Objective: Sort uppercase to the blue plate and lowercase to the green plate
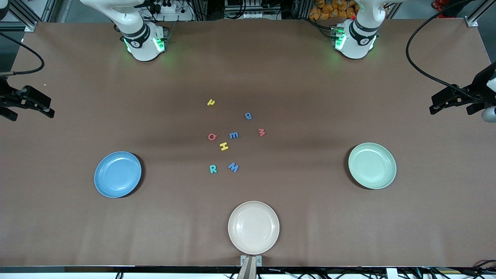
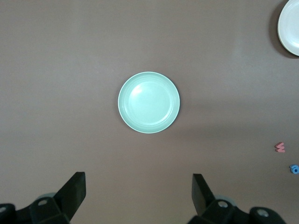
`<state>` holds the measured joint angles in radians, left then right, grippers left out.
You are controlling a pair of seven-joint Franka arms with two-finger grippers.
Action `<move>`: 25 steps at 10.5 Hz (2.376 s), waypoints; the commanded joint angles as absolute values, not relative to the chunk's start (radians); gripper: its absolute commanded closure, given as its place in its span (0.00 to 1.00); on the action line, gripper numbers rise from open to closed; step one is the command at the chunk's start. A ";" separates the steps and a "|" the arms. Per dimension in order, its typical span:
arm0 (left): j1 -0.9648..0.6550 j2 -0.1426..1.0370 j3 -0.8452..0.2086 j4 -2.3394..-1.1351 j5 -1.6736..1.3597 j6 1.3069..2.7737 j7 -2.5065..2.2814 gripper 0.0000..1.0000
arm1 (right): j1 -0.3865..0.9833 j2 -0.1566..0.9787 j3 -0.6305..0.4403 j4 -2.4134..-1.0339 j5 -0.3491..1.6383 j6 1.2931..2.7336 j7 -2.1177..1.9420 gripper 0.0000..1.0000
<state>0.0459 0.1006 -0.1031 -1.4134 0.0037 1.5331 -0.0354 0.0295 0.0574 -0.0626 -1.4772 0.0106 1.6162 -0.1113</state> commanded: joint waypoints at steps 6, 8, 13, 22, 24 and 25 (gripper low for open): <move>0.041 0.094 -0.101 -1.419 -0.017 1.516 -0.029 0.00 | 0.028 0.046 -0.057 -1.502 0.002 1.609 -0.107 0.00; 0.015 0.126 -0.139 -1.446 -0.009 1.519 -0.069 0.00 | 0.028 0.048 -0.058 -1.505 0.002 1.611 -0.107 0.00; -0.017 0.170 -0.320 -1.675 -0.009 1.788 -0.298 0.00 | 0.051 0.064 -0.054 -1.506 0.002 1.621 -0.107 0.00; -0.325 0.409 -0.333 -1.738 0.038 2.064 -0.808 0.00 | 0.123 0.333 -0.054 -1.494 0.014 1.845 -0.094 0.00; -0.363 0.458 -0.333 -1.736 0.069 2.114 -0.865 0.00 | 0.152 0.385 -0.054 -1.494 0.015 1.916 -0.092 0.00; -0.391 0.491 -0.333 -1.729 0.099 2.134 -0.923 0.00 | 0.167 0.405 -0.054 -1.494 0.017 1.927 -0.092 0.00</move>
